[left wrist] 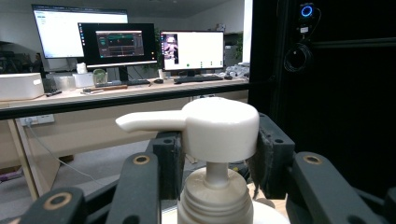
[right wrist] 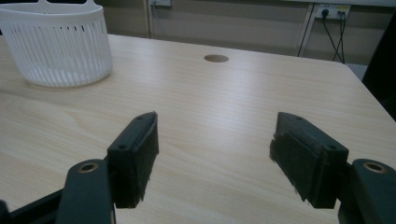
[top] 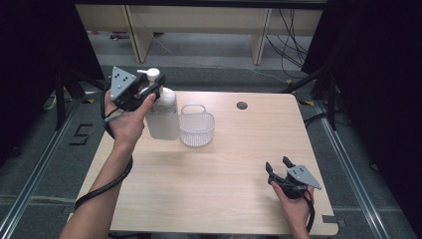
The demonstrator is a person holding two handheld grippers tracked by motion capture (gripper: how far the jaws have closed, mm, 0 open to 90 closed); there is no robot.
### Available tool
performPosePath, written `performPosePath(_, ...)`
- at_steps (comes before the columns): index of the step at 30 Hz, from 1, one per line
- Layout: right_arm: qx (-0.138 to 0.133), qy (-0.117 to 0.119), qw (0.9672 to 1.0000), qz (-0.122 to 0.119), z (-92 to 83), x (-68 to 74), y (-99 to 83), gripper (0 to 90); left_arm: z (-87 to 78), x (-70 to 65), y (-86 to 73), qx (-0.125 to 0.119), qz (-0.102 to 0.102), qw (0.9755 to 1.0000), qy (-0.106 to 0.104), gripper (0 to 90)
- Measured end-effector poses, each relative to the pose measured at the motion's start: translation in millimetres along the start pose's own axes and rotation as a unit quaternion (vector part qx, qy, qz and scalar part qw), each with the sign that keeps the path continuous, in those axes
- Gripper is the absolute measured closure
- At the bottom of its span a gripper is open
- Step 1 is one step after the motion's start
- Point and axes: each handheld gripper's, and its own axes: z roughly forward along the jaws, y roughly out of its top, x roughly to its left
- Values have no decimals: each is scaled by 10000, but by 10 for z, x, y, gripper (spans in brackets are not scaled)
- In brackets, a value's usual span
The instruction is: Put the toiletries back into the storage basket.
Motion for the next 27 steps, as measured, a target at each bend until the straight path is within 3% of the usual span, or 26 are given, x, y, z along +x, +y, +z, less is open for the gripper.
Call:
performPosePath(4,-44,-18,10000,-56,6,-5,-2,321,27,-12,0,7,-17,10000,-3,593)
performPosePath(5,-14,-8,10000,3,1,2,-1,321,37,-4,6,-27,75,10000,-7,593)
performPosePath(9,-27,-12,10000,-16,0,-3,-3,321,54,-27,9,2,-15,10000,-28,593)
performPosePath(11,-9,-10,10000,0,1,1,-1,321,71,-17,17,-36,64,10000,-32,593)
performPosePath(12,-14,-13,10000,8,0,2,-1,321,72,-27,14,1,-11,10000,-35,593)
performPosePath(15,-51,-28,10000,-2,2,-2,-4,321,93,-23,21,-21,100,9999,-45,593)
performPosePath(16,-24,-8,10000,-14,0,-5,-3,322,98,-37,17,9,14,10000,-53,593)
performPosePath(19,-23,12,10000,-74,2,-22,1,322,116,-30,25,-21,97,9999,-60,593)
performPosePath(22,-14,-10,10000,26,-3,-5,-3,322,128,-50,29,17,-5,10000,-82,593)
performPosePath(23,-24,-5,10000,-2,0,-9,-2,323,135,-53,32,8,-3,10000,-88,593)
performPosePath(24,-89,-22,9998,-203,7,-40,3,322,145,-47,41,-26,66,9999,-80,593)
performPosePath(25,-7,8,10000,23,-3,-9,0,323,148,-50,43,-20,65,9999,-73,593)
performPosePath(27,-2,10,10000,30,-4,-8,0,324,162,-56,48,-23,71,9999,-81,593)
